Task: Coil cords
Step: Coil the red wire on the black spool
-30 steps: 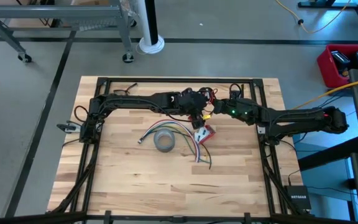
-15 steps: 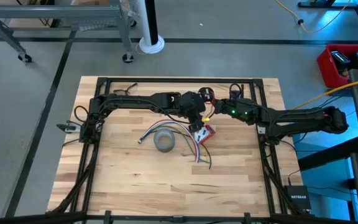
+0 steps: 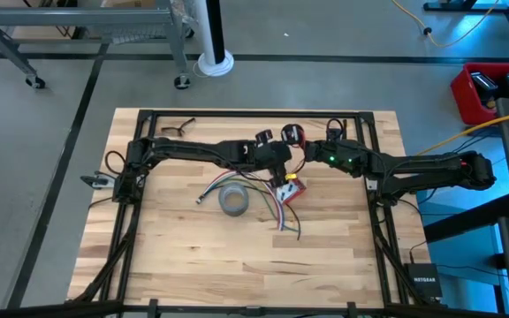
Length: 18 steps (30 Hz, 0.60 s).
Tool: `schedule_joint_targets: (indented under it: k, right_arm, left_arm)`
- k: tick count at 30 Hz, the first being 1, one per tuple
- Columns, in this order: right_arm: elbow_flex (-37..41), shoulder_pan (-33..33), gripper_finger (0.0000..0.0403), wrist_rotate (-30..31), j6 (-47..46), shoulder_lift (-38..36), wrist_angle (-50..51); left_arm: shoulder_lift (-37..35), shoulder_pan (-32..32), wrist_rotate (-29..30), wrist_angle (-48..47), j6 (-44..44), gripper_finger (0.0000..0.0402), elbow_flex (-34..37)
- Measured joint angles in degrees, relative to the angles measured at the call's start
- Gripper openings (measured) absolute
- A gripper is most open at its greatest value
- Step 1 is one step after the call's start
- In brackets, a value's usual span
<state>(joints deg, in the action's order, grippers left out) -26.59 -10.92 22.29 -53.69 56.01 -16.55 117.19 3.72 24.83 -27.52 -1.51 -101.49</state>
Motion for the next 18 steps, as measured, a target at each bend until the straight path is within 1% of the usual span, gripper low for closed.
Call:
schedule_joint_targets:
  k: [4,8,10,12,15,18]
  right_arm:
    - [0.00,0.00,0.0003,-1.59,0.00,-0.05,0.17]
    - [0.00,0.00,0.0003,-3.98,0.14,-1.44,0.61]
    - [0.00,0.02,0.0003,-4.45,0.29,-3.06,2.59]
    - [-0.04,0.00,0.0003,-4.48,0.37,-4.95,4.91]
    - [-0.04,0.00,0.0003,-4.50,0.41,-8.67,10.78]
    - [0.05,0.00,0.0003,-4.51,0.39,-12.32,16.02]
  left_arm:
    - [0.08,0.00,0.90,2.82,1.87,0.0061,5.68]
    - [-1.77,0.61,6.67,2.61,8.27,0.0053,10.24]
    - [-4.52,0.85,9.71,2.86,9.54,0.0050,12.78]
    - [-7.87,1.08,11.21,3.01,9.65,0.0047,15.48]
    - [-13.43,1.25,11.49,3.17,9.72,0.0043,21.04]
    - [-19.38,1.23,11.42,5.13,11.96,0.0040,28.04]
